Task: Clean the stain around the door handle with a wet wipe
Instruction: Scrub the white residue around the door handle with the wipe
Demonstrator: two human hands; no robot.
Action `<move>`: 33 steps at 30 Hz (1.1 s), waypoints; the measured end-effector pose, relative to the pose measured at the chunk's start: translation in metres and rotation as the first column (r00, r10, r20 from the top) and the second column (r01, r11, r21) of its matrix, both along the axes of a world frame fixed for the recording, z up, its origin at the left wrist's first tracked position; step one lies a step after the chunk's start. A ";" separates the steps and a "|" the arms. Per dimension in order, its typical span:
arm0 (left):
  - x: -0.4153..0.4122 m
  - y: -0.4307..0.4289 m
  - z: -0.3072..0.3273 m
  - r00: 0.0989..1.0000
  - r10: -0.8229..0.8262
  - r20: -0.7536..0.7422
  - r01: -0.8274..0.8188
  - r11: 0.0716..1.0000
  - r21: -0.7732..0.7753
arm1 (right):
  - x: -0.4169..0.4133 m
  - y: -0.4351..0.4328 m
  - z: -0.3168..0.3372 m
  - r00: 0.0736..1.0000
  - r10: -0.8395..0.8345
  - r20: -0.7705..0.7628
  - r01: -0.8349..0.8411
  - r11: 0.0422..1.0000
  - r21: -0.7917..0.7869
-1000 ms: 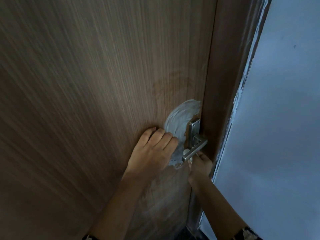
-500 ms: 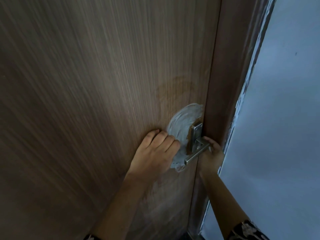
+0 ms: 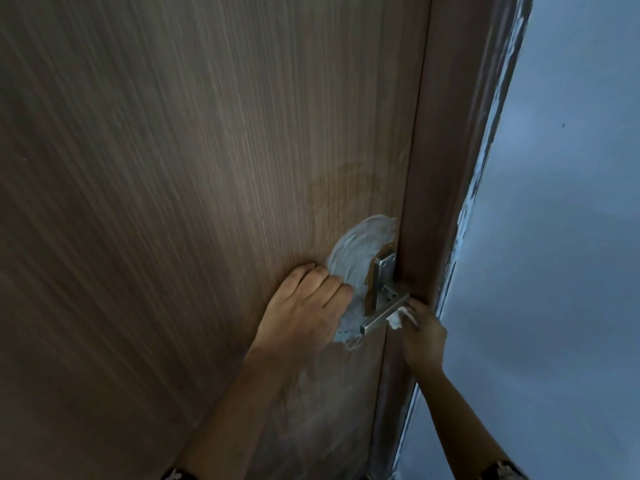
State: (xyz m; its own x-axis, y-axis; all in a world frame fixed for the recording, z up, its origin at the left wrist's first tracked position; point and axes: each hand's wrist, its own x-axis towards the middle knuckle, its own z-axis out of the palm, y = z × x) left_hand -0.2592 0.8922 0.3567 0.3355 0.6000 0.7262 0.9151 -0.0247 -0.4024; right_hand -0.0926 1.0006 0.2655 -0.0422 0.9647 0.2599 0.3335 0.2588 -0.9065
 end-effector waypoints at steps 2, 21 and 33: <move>0.000 -0.001 -0.001 1.000 -0.013 0.004 0.013 1.000 -0.005 | 0.007 -0.006 0.015 0.988 -0.116 -0.106 0.133 0.976 0.174; -0.002 0.001 -0.002 0.998 -0.051 0.023 0.051 0.999 0.013 | -0.029 0.026 0.070 0.761 -0.038 0.648 -0.099 0.980 0.173; -0.003 0.001 -0.003 0.998 -0.060 0.026 0.060 0.998 0.002 | -0.020 0.022 0.076 0.847 -0.023 0.530 -0.100 0.974 0.202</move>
